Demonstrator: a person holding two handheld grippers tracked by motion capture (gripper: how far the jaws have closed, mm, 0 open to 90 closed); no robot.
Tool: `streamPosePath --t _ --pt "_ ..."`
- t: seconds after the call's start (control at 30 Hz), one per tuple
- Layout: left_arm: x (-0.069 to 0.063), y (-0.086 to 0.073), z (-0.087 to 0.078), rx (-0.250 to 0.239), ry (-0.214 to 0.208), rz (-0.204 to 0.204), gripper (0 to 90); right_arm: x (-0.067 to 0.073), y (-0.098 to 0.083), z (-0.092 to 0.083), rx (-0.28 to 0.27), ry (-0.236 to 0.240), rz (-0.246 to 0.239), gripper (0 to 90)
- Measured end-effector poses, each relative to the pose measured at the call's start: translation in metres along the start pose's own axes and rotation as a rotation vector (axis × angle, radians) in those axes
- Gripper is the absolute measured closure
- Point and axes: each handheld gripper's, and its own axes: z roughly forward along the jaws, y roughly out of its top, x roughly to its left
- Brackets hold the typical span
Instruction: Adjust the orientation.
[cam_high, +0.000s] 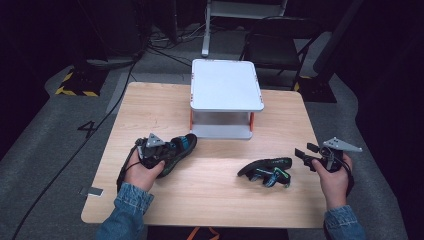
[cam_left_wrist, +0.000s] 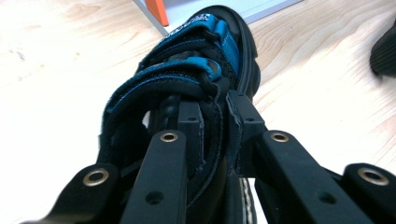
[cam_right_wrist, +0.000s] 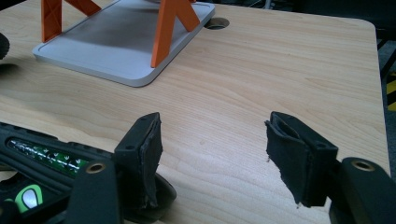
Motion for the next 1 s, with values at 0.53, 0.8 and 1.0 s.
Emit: streamPosePath --t 0.53,0.8,1.0 --pt "-0.007 0.005 -0.032 0.063 -0.125 0.074 26.9 -0.002 0.002 0.001 -0.015 0.019 0.014 36.2" --pt "0.029 -0.012 -0.064 0.08 -0.013 -0.024 28.5 0.001 0.005 0.009 -0.003 0.043 0.013 35.7" --pt "0.034 -0.023 -0.058 0.143 -0.086 -0.077 47.5 0.003 0.007 0.015 0.001 0.053 0.006 35.6"
